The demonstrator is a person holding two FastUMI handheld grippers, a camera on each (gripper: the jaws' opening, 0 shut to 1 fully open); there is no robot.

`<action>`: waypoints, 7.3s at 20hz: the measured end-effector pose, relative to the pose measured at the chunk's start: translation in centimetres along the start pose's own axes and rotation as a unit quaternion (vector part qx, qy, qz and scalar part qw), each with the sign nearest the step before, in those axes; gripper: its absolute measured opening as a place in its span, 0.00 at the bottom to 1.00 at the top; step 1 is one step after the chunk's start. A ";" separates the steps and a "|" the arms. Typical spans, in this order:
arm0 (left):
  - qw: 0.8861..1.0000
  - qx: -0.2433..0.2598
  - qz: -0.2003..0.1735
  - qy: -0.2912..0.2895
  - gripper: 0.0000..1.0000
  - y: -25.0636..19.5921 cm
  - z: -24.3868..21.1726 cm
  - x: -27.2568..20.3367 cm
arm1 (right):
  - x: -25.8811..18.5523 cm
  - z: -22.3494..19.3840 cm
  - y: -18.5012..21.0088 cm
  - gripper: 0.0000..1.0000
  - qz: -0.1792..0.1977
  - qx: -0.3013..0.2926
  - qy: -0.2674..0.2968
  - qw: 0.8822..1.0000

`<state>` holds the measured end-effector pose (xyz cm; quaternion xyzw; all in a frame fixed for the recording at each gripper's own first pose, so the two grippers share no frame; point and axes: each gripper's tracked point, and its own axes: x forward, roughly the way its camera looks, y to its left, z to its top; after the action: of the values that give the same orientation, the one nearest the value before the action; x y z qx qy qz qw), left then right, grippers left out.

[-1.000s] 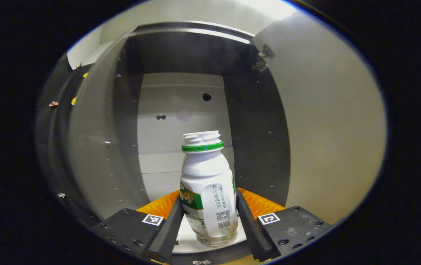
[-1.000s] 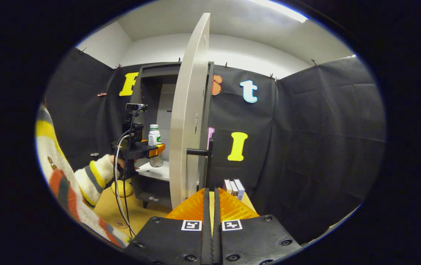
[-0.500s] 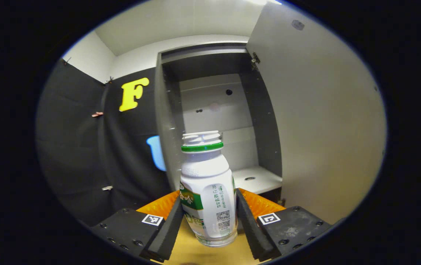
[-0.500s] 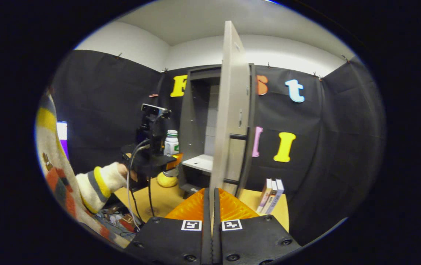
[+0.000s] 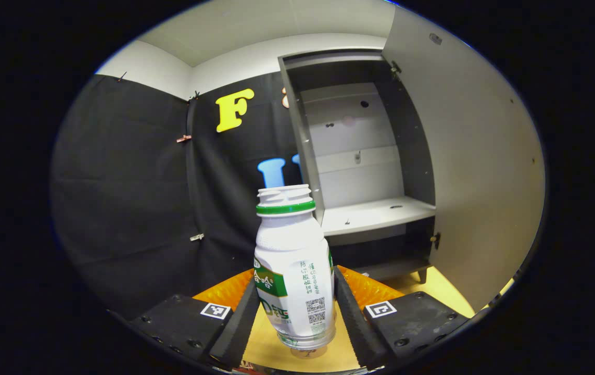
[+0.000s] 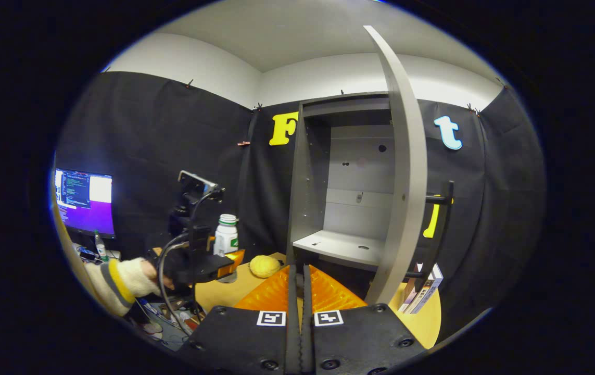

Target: Open the cabinet door with the right hand, grasp the bottle in the cabinet with the left hand and place it on the coaster, then close the cabinet door with the right hand.

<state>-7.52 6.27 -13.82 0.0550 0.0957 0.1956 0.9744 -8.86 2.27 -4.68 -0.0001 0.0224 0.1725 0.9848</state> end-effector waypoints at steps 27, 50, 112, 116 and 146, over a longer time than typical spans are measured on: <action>0.995 -0.003 -0.084 -0.056 0.81 -3.0 -25.5 9.0 | 19.2 -22.8 2.4 0.98 -0.161 -0.061 0.105 0.980; 0.984 0.030 -0.159 -0.077 0.99 -0.4 -2.9 -1.2 | 8.7 -4.3 5.7 0.98 -0.141 -0.037 0.057 0.988; 0.989 -0.024 -0.135 -0.060 0.96 1.3 5.6 0.4 | 9.9 2.1 -0.3 0.95 -0.062 -0.032 -0.065 0.995; 0.989 -0.031 -0.133 -0.060 0.96 4.9 4.7 1.6 | 12.5 2.3 2.9 0.98 -0.070 -0.034 -0.068 0.995; 0.986 -0.047 -0.143 -0.073 0.96 -2.6 7.3 1.6 | 11.3 -1.6 -6.1 0.98 -0.102 -0.008 -0.010 0.995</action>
<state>-3.56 4.04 -7.38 0.0089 0.0214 0.0539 0.9983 3.78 0.33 -6.83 -0.0084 0.0108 0.0708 0.9974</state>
